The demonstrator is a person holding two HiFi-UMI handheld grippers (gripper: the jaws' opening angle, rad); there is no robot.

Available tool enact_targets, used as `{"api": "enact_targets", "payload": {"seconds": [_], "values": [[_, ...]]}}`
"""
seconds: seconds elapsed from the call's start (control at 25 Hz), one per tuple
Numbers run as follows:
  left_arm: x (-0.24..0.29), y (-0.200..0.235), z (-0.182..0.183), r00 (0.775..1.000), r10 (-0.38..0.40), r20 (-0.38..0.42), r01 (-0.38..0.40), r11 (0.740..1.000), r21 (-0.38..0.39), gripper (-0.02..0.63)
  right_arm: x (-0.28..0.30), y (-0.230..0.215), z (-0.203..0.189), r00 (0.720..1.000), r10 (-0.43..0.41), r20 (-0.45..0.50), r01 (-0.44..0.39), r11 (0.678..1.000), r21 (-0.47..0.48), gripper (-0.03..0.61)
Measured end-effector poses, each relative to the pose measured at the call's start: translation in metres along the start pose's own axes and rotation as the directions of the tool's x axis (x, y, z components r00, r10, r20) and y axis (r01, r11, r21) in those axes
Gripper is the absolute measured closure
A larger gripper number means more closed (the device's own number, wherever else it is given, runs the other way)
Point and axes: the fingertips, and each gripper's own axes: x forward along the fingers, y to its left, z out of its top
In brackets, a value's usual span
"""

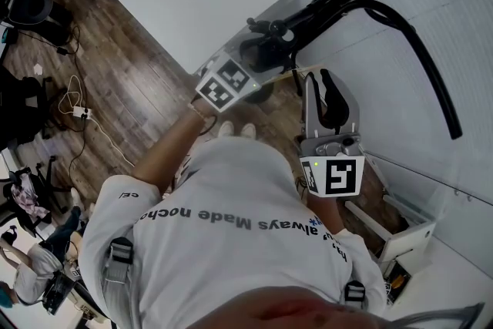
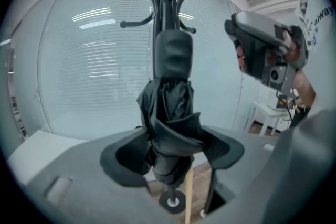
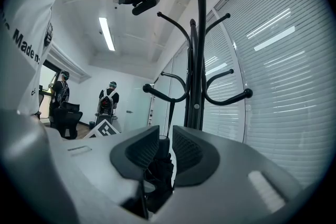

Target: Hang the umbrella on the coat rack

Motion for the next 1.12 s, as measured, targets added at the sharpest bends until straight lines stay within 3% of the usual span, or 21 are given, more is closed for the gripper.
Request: {"api": "enact_targets", "payload": {"seconds": [0.36, 0.52, 0.76, 1.12], "values": [[-0.049, 0.003, 0.040, 0.986, 0.068, 0.149, -0.063, 0.997, -0.043, 0.315, 0.004, -0.002, -0.006, 1.000, 0.009, -0.004, -0.009, 1.000, 0.015, 0.508], [-0.082, 0.003, 0.055, 0.970, 0.107, 0.218, -0.088, 0.992, -0.092, 0.382, 0.004, 0.002, -0.005, 1.000, 0.020, -0.008, -0.020, 0.999, 0.025, 0.515], [-0.133, 0.003, 0.072, 0.926, 0.201, 0.319, -0.162, 0.976, -0.144, 0.511, 0.003, 0.008, -0.001, 0.999, 0.044, -0.010, -0.043, 0.999, 0.030, 0.528], [-0.169, 0.000, 0.065, 0.891, 0.282, 0.357, -0.229, 0.956, -0.186, 0.549, -0.002, 0.020, -0.001, 0.995, 0.093, -0.027, -0.092, 0.995, 0.050, 0.540]]}}
